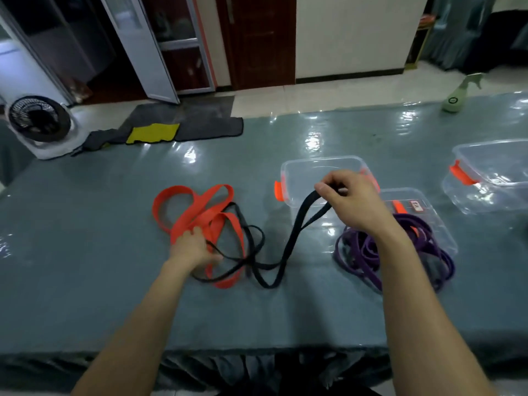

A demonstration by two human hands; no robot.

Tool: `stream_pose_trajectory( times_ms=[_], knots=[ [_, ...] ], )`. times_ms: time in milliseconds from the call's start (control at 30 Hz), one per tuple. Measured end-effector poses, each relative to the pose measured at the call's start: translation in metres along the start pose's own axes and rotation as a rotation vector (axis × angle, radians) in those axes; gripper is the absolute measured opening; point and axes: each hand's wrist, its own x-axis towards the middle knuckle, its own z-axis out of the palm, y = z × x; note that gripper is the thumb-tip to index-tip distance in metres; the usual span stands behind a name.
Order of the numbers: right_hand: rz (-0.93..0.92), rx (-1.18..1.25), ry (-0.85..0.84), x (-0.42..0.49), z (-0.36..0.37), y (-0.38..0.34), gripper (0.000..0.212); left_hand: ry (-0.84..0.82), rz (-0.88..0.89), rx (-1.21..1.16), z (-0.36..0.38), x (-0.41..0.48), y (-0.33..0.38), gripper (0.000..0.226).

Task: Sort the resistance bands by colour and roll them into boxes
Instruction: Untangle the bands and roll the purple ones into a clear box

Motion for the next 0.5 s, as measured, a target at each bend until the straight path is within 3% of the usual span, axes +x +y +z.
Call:
stream_pose_trajectory(
  times_ms=[100,200,300,367,433,500],
  knots=[
    [-0.029,-0.005,0.009,-0.004,-0.005,-0.002,0.018,0.024,0.37,-0.214,0.023,-0.01,0.063,0.144],
    [-0.044,0.055,0.045,-0.013,-0.024,0.006,0.015,-0.14,0.45,-0.498,0.041,-0.012,0.126,0.149],
    [-0.023,0.088,0.163,-0.026,-0.051,0.033,0.014,-0.262,0.466,-0.436,0.061,-0.015,0.173,0.126],
    [0.038,0.113,0.256,-0.037,-0.071,0.055,0.016,-0.292,0.469,-0.378,0.07,-0.015,0.194,0.096],
    [0.122,0.128,0.323,-0.05,-0.089,0.08,0.017,-0.307,0.514,-0.174,0.076,-0.013,0.207,0.072],
    [0.2,0.166,0.352,-0.059,-0.1,0.103,0.014,-0.324,0.551,-0.033,0.08,-0.012,0.215,0.066]
  ],
)
